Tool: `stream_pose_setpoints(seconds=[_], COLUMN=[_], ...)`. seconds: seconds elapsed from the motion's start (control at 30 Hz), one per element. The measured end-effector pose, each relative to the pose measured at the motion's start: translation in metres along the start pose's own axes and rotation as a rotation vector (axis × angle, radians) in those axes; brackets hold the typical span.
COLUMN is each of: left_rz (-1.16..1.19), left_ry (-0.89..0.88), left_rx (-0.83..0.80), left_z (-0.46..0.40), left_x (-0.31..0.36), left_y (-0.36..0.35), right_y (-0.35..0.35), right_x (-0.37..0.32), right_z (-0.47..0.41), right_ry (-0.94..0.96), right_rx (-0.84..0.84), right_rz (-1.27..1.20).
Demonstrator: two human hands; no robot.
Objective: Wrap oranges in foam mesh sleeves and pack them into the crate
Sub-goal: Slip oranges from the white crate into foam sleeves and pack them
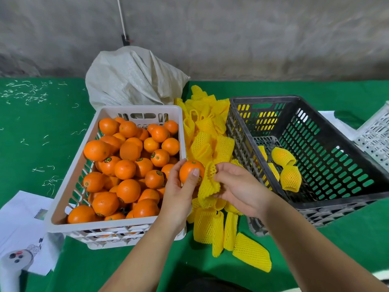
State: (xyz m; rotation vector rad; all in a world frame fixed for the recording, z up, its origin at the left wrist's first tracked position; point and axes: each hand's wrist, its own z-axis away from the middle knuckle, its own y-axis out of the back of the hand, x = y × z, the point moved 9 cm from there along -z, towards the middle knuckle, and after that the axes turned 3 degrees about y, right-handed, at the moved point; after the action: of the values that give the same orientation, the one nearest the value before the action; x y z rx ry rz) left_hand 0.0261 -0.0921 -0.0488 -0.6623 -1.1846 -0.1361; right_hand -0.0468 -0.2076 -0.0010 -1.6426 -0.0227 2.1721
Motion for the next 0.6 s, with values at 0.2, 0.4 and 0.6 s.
stream_pose_setpoints(seconds=[0.2,0.4,0.6], left_rz=[0.119,0.162,0.151], left_ry=[-0.001,0.069,0.101], left_rx=[-0.034,-0.192,-0.21], left_z=[0.002,0.014,0.017], left_x=[0.004,0.006,0.006], left_y=[-0.003,-0.013,-0.013], right_y=[0.019,0.024,0.006], right_x=[-0.027,-0.05,-0.045], right_z=[0.002,-0.005,-0.02], right_ry=[0.204,0.481,0.4], right_rx=[0.315,0.532,0.335], right_rz=[0.552,0.706,0.646])
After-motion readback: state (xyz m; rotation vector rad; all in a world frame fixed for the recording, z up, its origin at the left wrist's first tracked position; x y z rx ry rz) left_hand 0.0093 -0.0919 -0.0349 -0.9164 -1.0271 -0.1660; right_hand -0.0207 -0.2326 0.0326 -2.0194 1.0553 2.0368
